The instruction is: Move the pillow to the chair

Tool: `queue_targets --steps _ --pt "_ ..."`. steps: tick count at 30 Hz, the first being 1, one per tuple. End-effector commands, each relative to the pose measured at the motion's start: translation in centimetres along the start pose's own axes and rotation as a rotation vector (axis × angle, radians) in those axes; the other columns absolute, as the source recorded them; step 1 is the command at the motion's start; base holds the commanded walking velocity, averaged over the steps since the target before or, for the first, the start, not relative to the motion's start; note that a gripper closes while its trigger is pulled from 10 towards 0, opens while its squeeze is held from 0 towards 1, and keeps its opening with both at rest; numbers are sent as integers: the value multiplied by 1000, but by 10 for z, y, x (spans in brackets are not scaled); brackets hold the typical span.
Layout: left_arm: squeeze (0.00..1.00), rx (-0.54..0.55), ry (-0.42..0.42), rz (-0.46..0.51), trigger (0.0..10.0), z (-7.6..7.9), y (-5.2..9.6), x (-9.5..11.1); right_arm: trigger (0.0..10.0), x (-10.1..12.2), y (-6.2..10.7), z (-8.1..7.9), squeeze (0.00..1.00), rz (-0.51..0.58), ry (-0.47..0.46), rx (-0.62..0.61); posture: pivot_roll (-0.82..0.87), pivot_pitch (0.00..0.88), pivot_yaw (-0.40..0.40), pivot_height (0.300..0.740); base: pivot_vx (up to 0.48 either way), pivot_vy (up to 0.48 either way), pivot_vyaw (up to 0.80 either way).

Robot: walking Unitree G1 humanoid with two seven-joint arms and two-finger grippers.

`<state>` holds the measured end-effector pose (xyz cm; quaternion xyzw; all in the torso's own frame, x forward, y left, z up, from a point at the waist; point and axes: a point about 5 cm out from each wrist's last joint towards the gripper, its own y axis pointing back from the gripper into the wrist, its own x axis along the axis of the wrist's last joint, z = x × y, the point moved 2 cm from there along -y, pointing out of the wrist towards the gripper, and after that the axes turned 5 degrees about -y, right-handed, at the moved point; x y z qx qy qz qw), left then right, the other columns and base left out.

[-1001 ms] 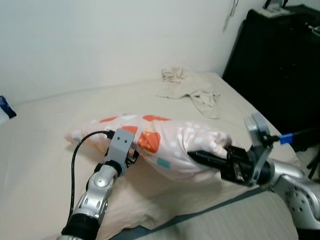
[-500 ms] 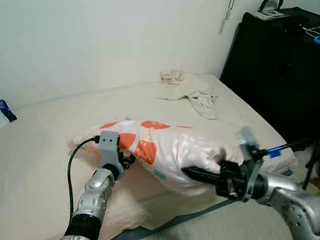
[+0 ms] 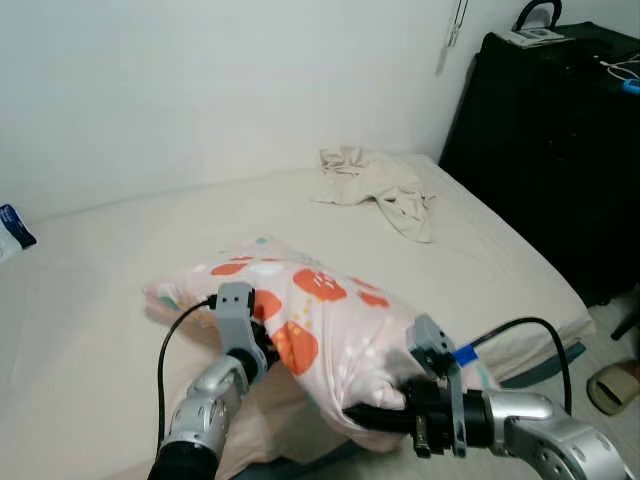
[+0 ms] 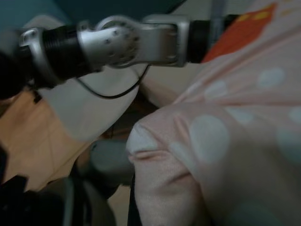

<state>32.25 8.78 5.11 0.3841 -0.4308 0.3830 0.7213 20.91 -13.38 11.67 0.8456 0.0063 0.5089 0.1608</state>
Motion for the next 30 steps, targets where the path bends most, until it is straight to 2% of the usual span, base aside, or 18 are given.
queue_targets --steps 1,4,5,6,8,15,16,18,20,21,23,24,26,30 --pt "0 -58 15 5 10000 14 -5 2 10000 -6 -8 -18 0 -45 -2 132 -64 61 39 740 0 0 0" --pt "0 -66 16 1 10000 17 -6 1 10000 -22 -2 -13 0 -134 -19 86 -69 60 41 740 0 0 0" --pt "0 -66 16 1 10000 17 -6 1 10000 -22 -2 -13 0 -134 -19 86 -69 60 41 740 0 0 0" --pt "0 -72 17 -1 10000 19 -7 1 10000 -36 4 -3 0 -224 -23 8 -73 61 43 740 0 0 0" --pt "0 -76 19 -2 10000 20 -7 1 10000 -46 9 8 0 -285 -23 -66 -74 62 44 740 0 0 0" --pt "0 -82 10 2 10000 22 -7 2 10000 -52 14 16 0 -322 -30 -137 -71 68 46 740 0 0 0" --pt "0 -78 -16 14 10000 22 -7 5 10000 -59 18 24 0 -372 -27 -191 -66 71 46 740 0 0 0" --pt "0 -77 -24 18 10000 22 -7 5 10000 -61 19 27 0 -386 -26 -210 -66 71 46 740 0 0 0" --pt "0 -77 -23 22 10000 22 -7 7 10000 -65 23 39 0 -406 -26 -293 -65 72 47 740 0 0 0" --pt "0 -77 -23 22 10000 22 -7 7 10000 -65 23 39 0 -406 -26 -293 -65 72 47 740 0 0 0" --pt "0 -78 -26 30 10000 22 -7 9 10000 -69 34 59 0 -444 -10 -437 -63 74 49 740 0 0 0" --pt "0 -78 -26 30 10000 22 -7 9 10000 -69 34 59 0 -444 -10 -437 -63 74 49 740 0 0 0" --pt "0 -81 -35 45 10000 23 -7 11 10000 -76 51 80 0 -495 -37 -613 -62 76 51 740 0 0 0" --pt "0 -85 -36 66 10000 24 -7 15 10000 -83 59 79 0 -527 -96 -640 -61 78 50 740 0 0 0"
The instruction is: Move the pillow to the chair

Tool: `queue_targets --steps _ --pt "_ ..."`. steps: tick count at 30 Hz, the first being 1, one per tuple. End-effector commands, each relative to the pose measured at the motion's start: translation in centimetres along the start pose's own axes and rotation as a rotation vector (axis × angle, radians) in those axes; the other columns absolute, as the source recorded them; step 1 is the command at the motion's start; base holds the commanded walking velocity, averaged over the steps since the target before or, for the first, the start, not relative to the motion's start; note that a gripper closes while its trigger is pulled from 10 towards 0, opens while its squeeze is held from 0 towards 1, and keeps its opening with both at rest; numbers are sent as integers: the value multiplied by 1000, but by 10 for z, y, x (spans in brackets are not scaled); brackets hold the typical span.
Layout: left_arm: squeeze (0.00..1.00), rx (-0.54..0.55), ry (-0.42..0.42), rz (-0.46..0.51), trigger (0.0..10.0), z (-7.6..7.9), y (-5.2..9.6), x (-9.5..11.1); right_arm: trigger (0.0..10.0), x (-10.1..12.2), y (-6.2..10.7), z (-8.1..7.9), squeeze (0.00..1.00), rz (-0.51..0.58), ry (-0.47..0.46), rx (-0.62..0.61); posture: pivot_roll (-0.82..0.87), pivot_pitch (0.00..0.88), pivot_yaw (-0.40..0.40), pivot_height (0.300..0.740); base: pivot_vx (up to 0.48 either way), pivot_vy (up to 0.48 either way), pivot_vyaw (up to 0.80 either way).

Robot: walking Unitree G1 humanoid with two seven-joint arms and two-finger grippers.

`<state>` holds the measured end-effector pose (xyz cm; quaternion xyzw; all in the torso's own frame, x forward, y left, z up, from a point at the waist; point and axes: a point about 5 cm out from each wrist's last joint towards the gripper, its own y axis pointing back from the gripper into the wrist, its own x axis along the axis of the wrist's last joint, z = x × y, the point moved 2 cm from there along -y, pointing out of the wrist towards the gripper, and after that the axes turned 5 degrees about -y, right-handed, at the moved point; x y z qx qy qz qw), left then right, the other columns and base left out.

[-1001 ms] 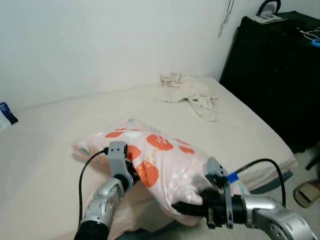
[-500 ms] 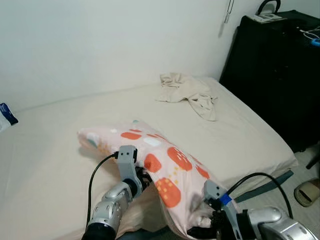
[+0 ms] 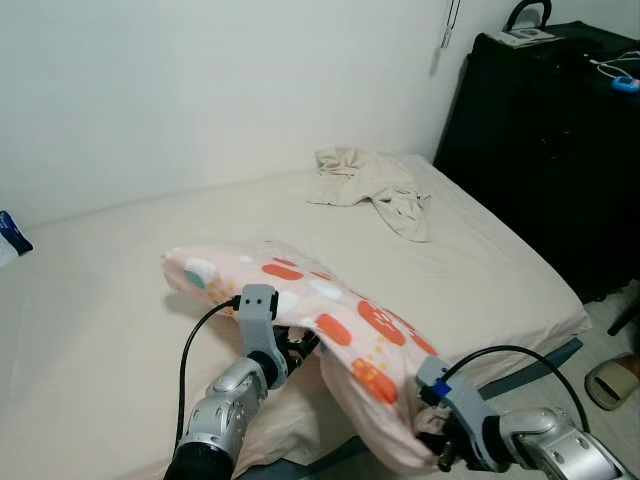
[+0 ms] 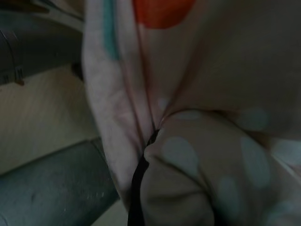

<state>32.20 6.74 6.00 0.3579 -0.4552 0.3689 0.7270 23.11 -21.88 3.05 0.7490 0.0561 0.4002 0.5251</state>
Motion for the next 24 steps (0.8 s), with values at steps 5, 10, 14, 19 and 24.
queue_targets --steps 5,10,14,19,24 --pt "0 -14 -19 65 10000 3 -2 15 10000 -24 3 11 0 -113 -33 -64 -62 78 52 740 0 0 0" --pt "0 -19 -5 55 10000 3 -2 14 10000 -28 4 14 0 -135 -33 -73 -64 79 55 740 0 0 0" --pt "0 -14 1 42 10000 3 -3 13 10000 -31 3 13 0 -146 -37 -73 -66 81 58 740 0 0 0" --pt "0 34 9 3 10000 -2 -4 9 10000 -33 3 10 0 -148 -43 -62 -64 86 60 740 0 0 0" --pt "0 179 8 -70 10000 -19 -5 5 10000 -38 7 10 0 -156 -42 -49 -62 89 61 740 0 0 0"
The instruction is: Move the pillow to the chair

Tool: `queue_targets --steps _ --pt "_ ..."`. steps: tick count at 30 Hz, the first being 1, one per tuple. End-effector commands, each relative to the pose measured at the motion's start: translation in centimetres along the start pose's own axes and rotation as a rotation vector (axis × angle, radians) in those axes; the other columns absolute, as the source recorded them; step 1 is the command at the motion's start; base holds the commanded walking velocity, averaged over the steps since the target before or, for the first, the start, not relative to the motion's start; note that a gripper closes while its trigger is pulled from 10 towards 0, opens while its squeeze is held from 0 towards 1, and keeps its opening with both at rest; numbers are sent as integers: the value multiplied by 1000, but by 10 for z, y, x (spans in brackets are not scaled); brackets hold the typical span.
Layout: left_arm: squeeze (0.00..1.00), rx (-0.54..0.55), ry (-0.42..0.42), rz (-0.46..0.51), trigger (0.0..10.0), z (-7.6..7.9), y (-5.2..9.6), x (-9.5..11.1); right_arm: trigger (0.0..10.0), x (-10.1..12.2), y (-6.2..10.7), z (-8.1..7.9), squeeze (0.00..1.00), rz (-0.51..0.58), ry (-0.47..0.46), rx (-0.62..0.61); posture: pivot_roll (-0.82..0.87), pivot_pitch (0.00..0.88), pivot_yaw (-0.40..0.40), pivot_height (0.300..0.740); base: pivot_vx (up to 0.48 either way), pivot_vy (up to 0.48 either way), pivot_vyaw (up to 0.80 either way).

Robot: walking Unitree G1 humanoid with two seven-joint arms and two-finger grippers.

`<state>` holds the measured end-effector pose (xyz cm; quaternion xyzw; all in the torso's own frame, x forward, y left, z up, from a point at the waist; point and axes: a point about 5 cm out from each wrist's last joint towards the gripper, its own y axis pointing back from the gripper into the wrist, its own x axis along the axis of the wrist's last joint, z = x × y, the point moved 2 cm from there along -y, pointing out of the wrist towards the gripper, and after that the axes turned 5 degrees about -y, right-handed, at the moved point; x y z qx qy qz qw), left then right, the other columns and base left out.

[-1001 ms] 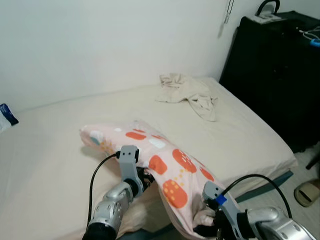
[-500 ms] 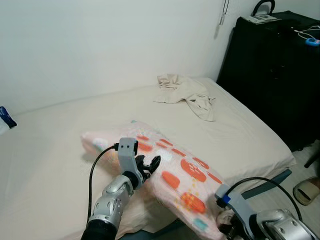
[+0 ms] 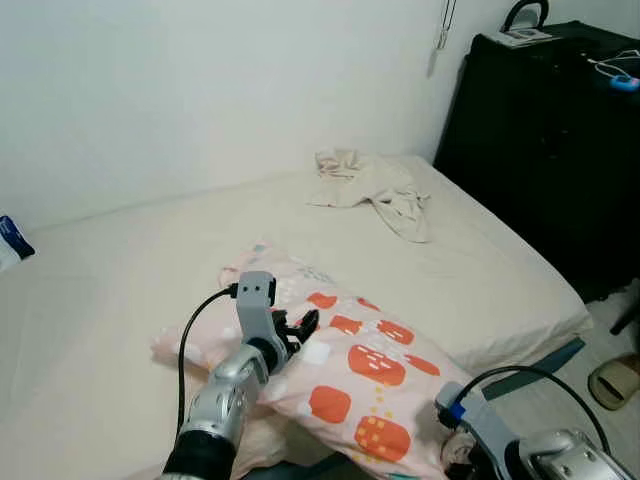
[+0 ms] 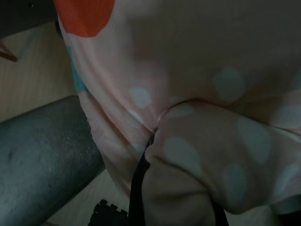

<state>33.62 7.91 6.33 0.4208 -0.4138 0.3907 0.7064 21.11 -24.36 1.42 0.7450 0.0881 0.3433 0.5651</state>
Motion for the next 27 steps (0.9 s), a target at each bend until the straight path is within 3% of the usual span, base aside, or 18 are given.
queue_targets --steps 1,4,8,12,23,27 --pt "0 57 0 -48 10000 -8 0 -7 10000 -4 4 3 0 -15 10 -18 -64 89 61 740 0 0 0" --pt "0 262 79 -99 10000 -39 4 -10 10000 -11 19 10 0 -9 -12 -43 -64 93 60 740 0 0 0" --pt "0 367 144 -135 10000 -56 9 -15 10000 -16 30 11 0 44 -42 -38 -71 94 63 740 0 0 0" --pt "0 401 174 -175 10000 -61 10 -22 10000 -16 34 7 0 79 -47 -15 -76 94 66 740 0 0 0" --pt "0 462 398 -376 10000 -61 19 -59 10000 -14 43 -1 0 151 -40 7 -83 104 81 740 0 0 0" --pt "0 466 434 -410 10000 -60 21 -66 10000 -14 44 -2 0 155 -34 6 -83 107 84 740 0 0 0"
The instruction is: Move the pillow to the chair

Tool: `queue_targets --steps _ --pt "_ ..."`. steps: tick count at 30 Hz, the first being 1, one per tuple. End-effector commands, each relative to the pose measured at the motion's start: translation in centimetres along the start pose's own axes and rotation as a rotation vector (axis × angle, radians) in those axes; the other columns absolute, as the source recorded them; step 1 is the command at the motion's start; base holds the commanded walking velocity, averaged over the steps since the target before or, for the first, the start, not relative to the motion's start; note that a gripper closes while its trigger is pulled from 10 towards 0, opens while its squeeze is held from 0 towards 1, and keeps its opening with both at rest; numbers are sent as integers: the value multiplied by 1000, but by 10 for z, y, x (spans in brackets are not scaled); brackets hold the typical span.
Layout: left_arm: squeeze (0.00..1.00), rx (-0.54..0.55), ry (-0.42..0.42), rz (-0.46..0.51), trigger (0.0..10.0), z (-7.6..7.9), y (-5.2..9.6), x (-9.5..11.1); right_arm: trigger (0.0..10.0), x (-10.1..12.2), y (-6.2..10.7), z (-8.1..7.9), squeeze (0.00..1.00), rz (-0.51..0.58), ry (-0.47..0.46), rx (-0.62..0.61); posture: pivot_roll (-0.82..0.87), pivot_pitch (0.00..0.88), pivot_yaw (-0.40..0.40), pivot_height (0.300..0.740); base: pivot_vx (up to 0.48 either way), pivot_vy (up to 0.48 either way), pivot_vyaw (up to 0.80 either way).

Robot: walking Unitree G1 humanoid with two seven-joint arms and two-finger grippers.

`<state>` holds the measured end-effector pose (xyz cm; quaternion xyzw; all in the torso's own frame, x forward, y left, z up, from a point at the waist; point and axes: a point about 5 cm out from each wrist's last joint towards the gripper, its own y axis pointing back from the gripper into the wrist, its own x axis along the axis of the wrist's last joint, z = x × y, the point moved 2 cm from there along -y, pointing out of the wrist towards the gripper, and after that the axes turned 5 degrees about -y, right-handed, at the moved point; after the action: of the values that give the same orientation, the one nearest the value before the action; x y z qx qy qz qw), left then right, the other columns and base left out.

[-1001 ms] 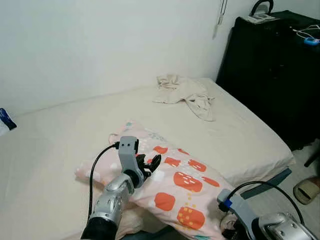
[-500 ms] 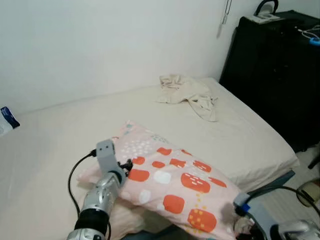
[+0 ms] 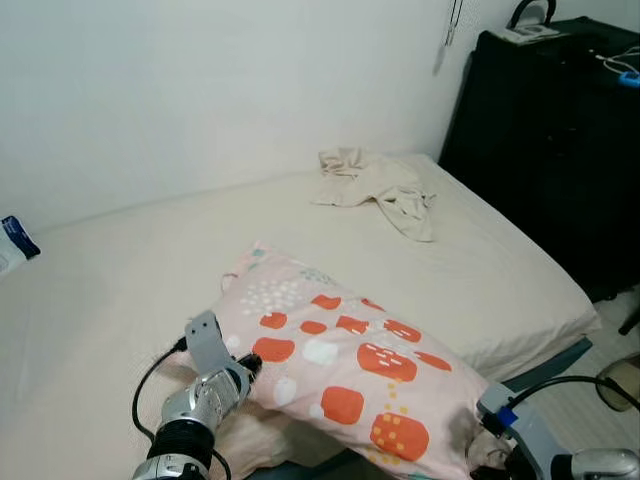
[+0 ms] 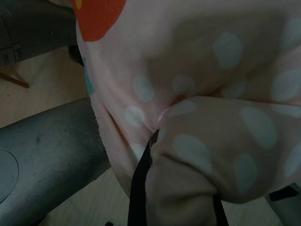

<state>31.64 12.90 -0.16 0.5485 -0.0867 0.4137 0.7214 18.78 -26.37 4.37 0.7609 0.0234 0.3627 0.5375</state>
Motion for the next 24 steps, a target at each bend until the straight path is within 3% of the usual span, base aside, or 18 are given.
queue_targets --steps 1,6,9,18,24 --pt "0 23 31 -54 10000 -5 -1 -11 10000 3 5 -1 0 17 18 -4 -82 110 84 740 0 0 0" --pt "0 20 85 -104 10000 -7 -2 -17 10000 5 6 -3 0 25 24 -3 -80 118 86 740 0 0 0" --pt "0 -51 159 -165 10000 2 -1 -24 10000 2 6 -2 0 16 27 -15 -79 125 86 740 0 0 0" --pt "0 -108 232 -277 10000 7 0 -50 10000 3 8 -2 0 15 36 -27 -82 139 85 740 0 0 0" --pt "0 -256 336 -329 10000 24 3 -65 10000 4 10 -1 0 16 42 -37 -84 143 84 740 0 0 0"
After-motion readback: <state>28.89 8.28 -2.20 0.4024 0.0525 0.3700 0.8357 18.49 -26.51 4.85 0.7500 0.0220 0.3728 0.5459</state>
